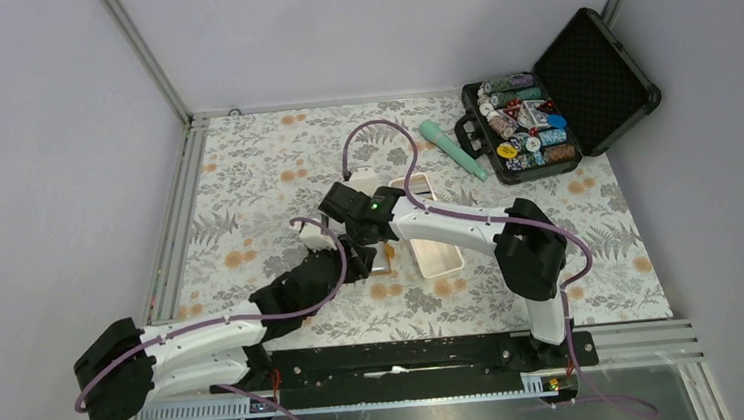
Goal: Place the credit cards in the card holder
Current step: Open the card holder at the center of the board.
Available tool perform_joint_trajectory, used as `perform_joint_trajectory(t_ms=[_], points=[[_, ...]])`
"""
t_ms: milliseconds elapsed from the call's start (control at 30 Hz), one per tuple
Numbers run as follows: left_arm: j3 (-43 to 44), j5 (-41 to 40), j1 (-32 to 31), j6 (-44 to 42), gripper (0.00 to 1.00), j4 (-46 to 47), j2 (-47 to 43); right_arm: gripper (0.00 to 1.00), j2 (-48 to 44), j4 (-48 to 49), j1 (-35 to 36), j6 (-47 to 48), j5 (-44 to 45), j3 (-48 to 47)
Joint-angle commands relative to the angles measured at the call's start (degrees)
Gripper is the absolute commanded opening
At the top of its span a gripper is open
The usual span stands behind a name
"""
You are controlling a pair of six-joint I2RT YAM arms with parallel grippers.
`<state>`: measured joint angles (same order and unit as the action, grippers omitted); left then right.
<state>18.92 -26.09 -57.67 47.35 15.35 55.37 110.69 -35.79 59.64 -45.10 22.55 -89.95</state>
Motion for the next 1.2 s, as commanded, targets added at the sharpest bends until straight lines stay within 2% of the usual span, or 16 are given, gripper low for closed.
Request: perform_joint_trajectory(t_ms=[0, 133, 233, 267, 300, 367, 467, 600, 633, 900, 1167], points=[[4.0, -8.9, -2.8, -3.7, 0.49, 0.6, 3.0, 0.00, 0.5, -1.8, 0.4, -2.0, 2.1, -2.4], [5.1, -10.5, -4.0, -3.8, 0.20, -0.1, 5.9, 0.00, 0.3, -1.7, 0.3, -2.1, 1.8, -2.3], [5.4, -10.5, -4.3, -3.1, 0.01, 0.0, 6.9, 0.09, -0.1, -1.7, 0.3, -1.7, 1.3, -2.0], [5.5, -10.5, -4.3, -2.8, 0.00, -0.2, 7.1, 0.12, -0.3, -1.5, 0.3, -1.5, 1.3, -1.7], [5.4, -10.7, -4.2, -2.4, 0.00, -0.5, 7.1, 0.15, -0.4, -1.3, 0.2, -1.3, 1.2, -1.4], [5.0, -11.0, -4.3, -1.6, 0.00, -0.8, 6.9, 0.28, -0.8, -0.9, -0.1, -0.9, 1.2, -1.0], [3.7, -10.9, -4.2, 0.3, 0.00, -0.7, 6.2, 0.40, -1.9, 0.0, -0.6, -0.3, 1.1, -0.1], [2.6, -10.3, -4.2, 1.8, 0.00, -0.3, 6.5, 0.63, -4.4, 0.1, -1.0, 0.7, 1.2, 0.5], [2.6, -9.8, -4.2, 2.0, 0.00, -0.4, 7.1, 0.66, -5.3, 0.1, -1.1, 0.8, 1.4, 0.9], [0.8, -7.1, -3.2, 6.4, 0.00, -2.0, 6.9, 0.86, -15.8, 5.6, -1.4, 2.0, 1.8, 10.2], [-2.7, -3.5, 0.5, 8.6, 0.00, -2.6, 3.0, 0.92, -25.9, 13.2, -1.8, 2.5, 0.0, 19.8]])
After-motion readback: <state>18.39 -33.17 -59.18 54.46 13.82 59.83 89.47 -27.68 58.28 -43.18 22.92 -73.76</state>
